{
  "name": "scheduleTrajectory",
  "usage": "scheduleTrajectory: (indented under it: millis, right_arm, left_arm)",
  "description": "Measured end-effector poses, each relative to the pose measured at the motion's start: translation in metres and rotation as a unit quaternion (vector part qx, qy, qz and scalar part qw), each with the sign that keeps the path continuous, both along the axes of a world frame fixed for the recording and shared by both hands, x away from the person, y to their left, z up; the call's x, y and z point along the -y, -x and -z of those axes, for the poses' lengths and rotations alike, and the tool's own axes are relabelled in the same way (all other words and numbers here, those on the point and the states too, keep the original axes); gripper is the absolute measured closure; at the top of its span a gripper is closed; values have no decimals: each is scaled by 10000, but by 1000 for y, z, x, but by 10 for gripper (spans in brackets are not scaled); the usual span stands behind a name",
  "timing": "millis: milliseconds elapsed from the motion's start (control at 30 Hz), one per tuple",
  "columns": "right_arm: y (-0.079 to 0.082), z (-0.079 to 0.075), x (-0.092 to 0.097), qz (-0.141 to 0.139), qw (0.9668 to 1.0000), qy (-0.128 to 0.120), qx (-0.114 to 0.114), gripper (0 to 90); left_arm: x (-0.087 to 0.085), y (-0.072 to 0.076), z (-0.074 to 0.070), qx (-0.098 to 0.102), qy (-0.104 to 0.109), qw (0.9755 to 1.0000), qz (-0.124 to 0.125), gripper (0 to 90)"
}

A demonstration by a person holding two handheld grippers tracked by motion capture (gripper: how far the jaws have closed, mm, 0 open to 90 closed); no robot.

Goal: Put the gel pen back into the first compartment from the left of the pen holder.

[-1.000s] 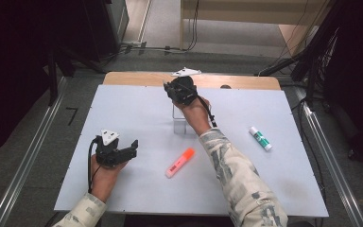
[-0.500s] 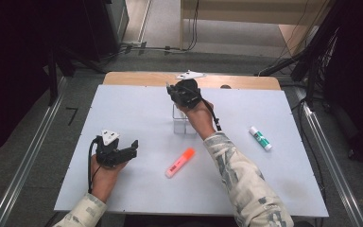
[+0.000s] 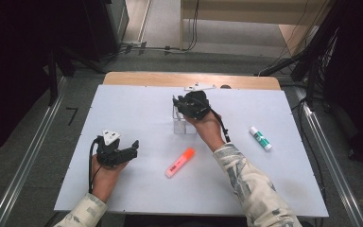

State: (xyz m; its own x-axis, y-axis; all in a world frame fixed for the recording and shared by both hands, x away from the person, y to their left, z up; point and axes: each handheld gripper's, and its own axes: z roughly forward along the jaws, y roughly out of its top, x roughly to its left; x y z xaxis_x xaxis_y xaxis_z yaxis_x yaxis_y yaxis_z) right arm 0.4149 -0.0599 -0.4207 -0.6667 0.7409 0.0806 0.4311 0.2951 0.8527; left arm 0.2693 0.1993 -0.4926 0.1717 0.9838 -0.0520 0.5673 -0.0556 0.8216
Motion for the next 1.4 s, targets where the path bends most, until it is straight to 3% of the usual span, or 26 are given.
scheduleTrajectory:
  millis: [367,633,767,967,1067,1200,1333,1400]
  right_arm:
    - [16,1,26,-30,9996,-293,-13,424]
    - [35,5,46,-180,9998,-126,-29,313]
    - [47,12,54,21,9998,53,176,265]
    - [52,21,70,84,9999,-48,-68,252]
    - [57,23,78,165,9998,-53,43,250]
    - [62,24,85,189,9997,-11,119,166]
    - [69,28,89,260,9993,185,175,73]
    - [71,30,90,334,9988,299,175,74]
  left_arm:
    - [1,-1,1,-16,15,10000,1,204]
    - [2,-1,1,-59,3,10000,11,204]
    - [2,-1,1,-69,10,10000,7,204]
    - [3,-1,2,-78,38,10000,12,204]
    - [3,-1,2,-83,49,10000,12,204]
    - [3,-1,2,-85,48,10000,14,204]
    - [3,-1,2,-81,51,10000,11,204]
    - [3,-1,2,-82,51,10000,17,204]
